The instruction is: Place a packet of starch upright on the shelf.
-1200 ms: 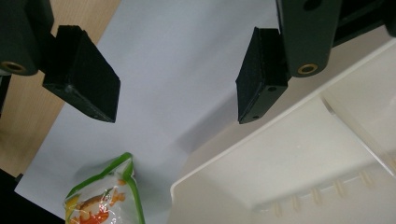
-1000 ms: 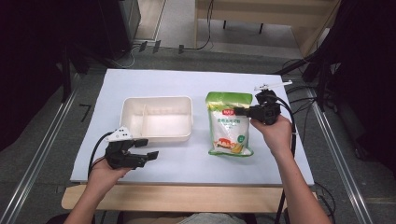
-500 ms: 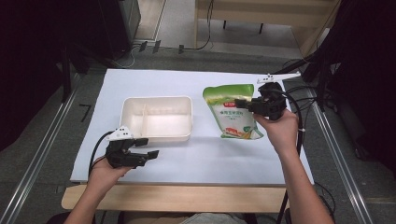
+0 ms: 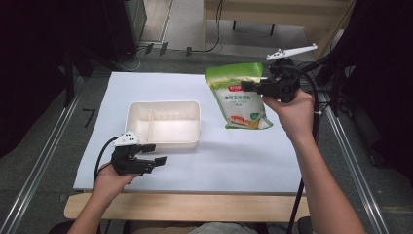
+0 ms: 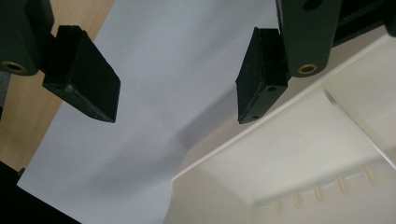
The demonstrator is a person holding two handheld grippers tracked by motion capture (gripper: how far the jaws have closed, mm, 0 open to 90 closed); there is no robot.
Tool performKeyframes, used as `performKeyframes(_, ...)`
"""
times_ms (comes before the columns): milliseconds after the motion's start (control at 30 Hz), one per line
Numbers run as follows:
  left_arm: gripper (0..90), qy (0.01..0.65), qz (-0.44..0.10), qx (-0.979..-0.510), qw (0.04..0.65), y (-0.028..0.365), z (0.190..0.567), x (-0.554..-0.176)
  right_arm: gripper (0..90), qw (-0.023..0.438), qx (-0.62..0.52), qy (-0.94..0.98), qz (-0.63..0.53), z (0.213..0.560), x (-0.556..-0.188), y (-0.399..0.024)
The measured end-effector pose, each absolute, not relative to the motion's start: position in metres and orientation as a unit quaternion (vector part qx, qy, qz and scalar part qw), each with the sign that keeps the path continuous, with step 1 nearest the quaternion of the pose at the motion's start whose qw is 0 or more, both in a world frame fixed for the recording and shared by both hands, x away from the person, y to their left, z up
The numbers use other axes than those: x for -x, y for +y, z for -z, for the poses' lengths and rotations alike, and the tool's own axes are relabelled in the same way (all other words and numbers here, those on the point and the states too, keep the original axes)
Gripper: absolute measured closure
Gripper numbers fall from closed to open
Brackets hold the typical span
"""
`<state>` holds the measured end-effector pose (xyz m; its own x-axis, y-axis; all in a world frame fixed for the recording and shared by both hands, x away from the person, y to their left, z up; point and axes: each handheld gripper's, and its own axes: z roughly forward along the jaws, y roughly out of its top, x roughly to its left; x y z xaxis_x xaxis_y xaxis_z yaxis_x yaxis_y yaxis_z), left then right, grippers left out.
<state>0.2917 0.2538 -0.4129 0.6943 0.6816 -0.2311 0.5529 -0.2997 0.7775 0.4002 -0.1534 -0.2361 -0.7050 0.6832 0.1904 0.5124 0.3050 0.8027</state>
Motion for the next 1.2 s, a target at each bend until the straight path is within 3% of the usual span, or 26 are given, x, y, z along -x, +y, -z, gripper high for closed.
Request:
performKeyframes(667, 31.2, 0.384, -0.068, -0.804, 0.450, 0.253, 0.414, -0.292, 89.5, 0.089, -0.330, 0.819, -0.460, 0.186, -0.429, -0.073)
performKeyframes(1200, 31.2, 0.381, -0.069, -0.804, 0.451, 0.254, 0.414, -0.292, 89.4, 0.079, -0.315, 0.840, -0.436, 0.200, -0.449, 0.004)
